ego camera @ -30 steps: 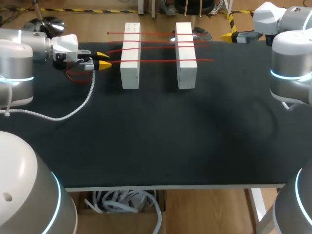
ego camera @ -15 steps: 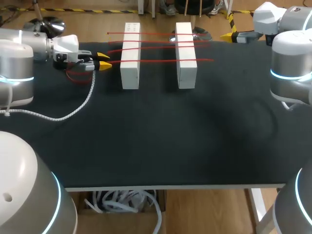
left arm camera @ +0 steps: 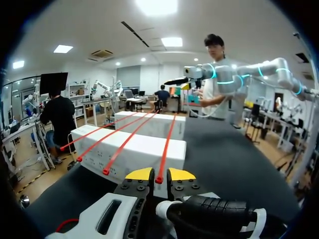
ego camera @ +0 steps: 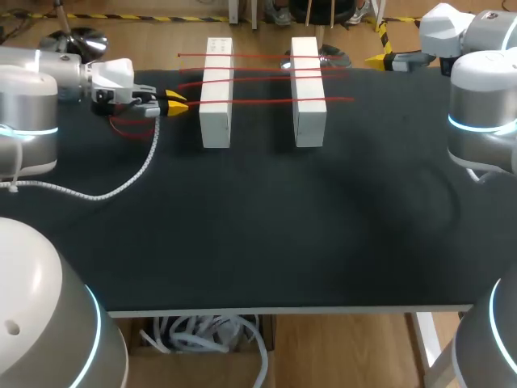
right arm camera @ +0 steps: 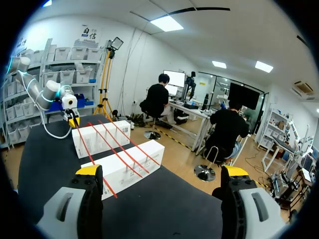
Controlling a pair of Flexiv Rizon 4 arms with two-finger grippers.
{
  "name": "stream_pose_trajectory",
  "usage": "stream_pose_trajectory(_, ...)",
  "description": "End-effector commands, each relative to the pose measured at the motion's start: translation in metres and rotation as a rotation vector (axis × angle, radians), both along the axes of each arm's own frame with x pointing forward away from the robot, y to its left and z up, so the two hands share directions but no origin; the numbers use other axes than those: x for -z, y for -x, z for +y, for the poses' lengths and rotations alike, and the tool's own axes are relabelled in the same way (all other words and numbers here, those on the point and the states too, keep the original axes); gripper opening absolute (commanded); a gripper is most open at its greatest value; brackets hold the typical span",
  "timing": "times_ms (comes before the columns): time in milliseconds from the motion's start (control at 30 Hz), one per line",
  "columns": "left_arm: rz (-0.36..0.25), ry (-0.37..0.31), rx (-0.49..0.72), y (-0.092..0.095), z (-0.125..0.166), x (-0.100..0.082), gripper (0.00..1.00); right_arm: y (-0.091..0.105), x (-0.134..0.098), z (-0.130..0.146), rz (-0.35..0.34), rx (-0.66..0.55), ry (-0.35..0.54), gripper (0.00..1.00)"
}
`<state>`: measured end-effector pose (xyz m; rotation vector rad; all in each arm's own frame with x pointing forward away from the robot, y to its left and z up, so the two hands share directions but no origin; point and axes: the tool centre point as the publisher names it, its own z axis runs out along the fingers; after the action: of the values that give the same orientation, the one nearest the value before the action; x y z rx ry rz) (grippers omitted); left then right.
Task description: Grab the tape and strap the tape.
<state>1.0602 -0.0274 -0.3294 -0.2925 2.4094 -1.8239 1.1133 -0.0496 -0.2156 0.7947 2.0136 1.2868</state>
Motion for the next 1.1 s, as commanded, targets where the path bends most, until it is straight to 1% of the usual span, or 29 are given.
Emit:
stream_pose_trajectory(33,0.001,0.0,0.006,-0.001,0.0,0.001,0.07,0.0,0.0,0.0,0.0,0.0,0.0,1.0)
stream_pose_trajectory(67,0.001,-0.001,0.006,-0.001,0.0,0.001,0.0,0.0,0.0,0.0,0.0,0.0,0.0,1.0)
stream_pose_trajectory(400,0.004,-0.001,0.016,-0.002,0.003,0.0,0.0,0.0,0.0,0.0,0.0,0.0,0.0,1.0)
stream_pose_trajectory(567,-0.025,-0.011,0.037,0.0,0.006,-0.005,0.0,0.0,0.0,0.0,0.0,0.0,0.0,1.0)
stream_pose_trajectory(633,-0.044,-0.02,0.046,0.001,0.007,-0.007,0.0,0.0,0.0,0.0,0.0,0.0,0.0,1.0)
stream_pose_trajectory(700,-0.05,-0.024,0.045,0.002,0.008,-0.01,0.0,0.0,0.0,0.0,0.0,0.0,0.0,1.0)
stream_pose_trajectory(733,-0.069,-0.021,0.04,0.002,0.009,-0.012,0.0,0.0,0.0,0.0,0.0,0.0,0.0,1.0)
stream_pose_trajectory(767,-0.085,-0.034,0.032,0.002,0.009,-0.013,0.0,0.0,0.0,0.0,0.0,0.0,0.0,1.0)
stream_pose_trajectory(833,-0.087,-0.033,0.043,0.002,0.009,-0.017,0.0,0.0,0.0,0.0,0.0,0.0,0.0,1.0)
stream_pose_trajectory(867,-0.108,-0.039,0.037,0.002,0.009,-0.019,0.0,0.0,0.0,0.0,0.0,0.0,0.0,1.0)
stream_pose_trajectory(900,-0.115,-0.044,0.033,0.002,0.008,-0.021,0.0,0.0,0.0,0.0,0.0,0.0,0.0,1.0)
stream_pose_trajectory(1000,-0.126,-0.04,0.03,0.003,0.008,-0.029,0.0,0.0,0.0,0.0,0.0,0.0,0.0,1.0)
stream_pose_trajectory(1067,-0.103,-0.021,0.016,0.002,0.008,-0.035,0.0,0.0,0.0,0.0,0.0,0.0,0.0,1.0)
stream_pose_trajectory(1100,-0.1,-0.019,0.014,0.002,0.008,-0.038,0.0,0.0,0.0,0.0,0.0,0.0,0.0,1.0)
